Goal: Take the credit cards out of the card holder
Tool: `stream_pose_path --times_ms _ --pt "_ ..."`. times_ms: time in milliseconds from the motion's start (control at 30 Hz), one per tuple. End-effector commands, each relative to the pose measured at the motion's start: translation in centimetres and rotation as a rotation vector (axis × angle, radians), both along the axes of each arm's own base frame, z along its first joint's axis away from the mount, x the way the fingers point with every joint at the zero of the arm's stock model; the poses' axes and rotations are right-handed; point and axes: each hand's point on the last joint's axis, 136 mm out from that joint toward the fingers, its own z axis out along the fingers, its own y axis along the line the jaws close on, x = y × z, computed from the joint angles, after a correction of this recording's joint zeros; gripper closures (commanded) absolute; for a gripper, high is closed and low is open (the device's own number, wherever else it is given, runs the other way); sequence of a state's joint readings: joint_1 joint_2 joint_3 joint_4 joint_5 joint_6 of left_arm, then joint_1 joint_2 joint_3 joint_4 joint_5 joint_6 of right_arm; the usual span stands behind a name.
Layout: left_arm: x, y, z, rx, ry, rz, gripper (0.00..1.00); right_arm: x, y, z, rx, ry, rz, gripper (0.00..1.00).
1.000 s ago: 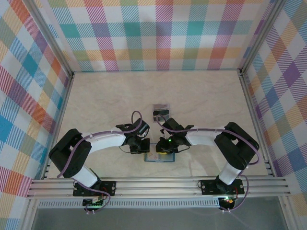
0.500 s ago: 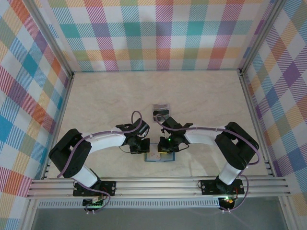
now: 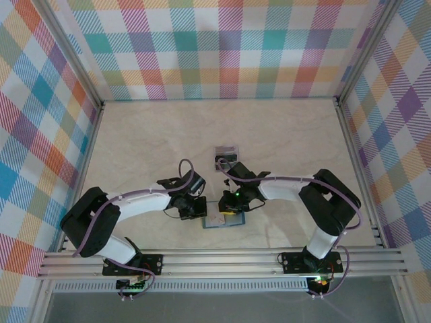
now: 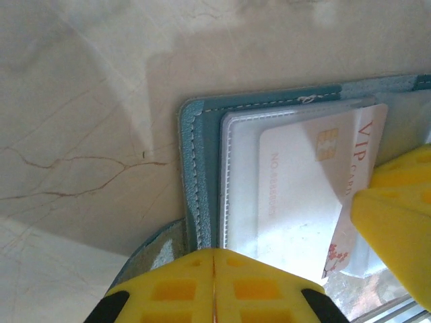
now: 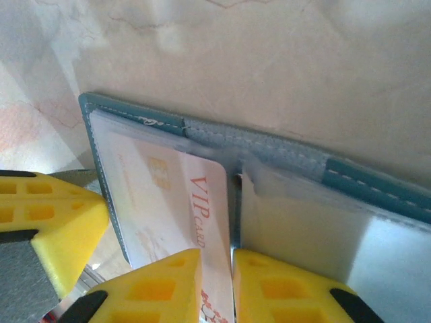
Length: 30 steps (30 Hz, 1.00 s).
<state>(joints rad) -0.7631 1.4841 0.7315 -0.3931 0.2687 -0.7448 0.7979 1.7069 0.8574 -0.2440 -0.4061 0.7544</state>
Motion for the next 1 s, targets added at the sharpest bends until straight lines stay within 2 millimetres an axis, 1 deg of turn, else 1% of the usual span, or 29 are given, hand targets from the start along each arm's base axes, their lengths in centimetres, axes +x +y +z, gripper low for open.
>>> stream_pose_path --times_ms 0,100,267,467,600,733,833,967 --pt "0.9 -0.7 1.7 -0.007 -0.030 -0.009 0.91 0.2 0.7 0.4 0.041 0.007 0.033 0.78" --pt "1.3 -1.2 1.7 -0.001 -0.029 -0.030 0.91 0.0 0.5 0.1 0.033 0.018 0.032 0.78" --pt "1.2 -1.5 0.7 0.006 -0.003 -0.049 0.92 -0.1 0.3 -0.3 0.049 0.037 0.023 0.78" --pt "0.4 -0.5 -1.5 0.063 0.035 -0.058 0.94 -0.3 0.4 -0.8 0.081 0.061 0.008 0.79" --pt "-0.1 -0.3 -2.4 0.067 0.057 -0.056 0.94 -0.5 0.7 -0.7 0.119 0.074 0.001 0.80" --pt "-0.2 -0.1 -2.6 0.071 0.063 -0.053 0.94 -0.6 1.1 -0.4 0.162 0.080 -0.009 0.83" --pt "-0.1 -0.1 -2.4 0.072 0.056 -0.051 0.94 -0.6 0.8 -0.2 0.160 0.073 -0.020 0.87" --pt "0.0 0.2 -2.0 0.085 0.047 -0.048 0.94 -0.5 -0.6 -0.1 0.086 0.037 -0.039 0.91"
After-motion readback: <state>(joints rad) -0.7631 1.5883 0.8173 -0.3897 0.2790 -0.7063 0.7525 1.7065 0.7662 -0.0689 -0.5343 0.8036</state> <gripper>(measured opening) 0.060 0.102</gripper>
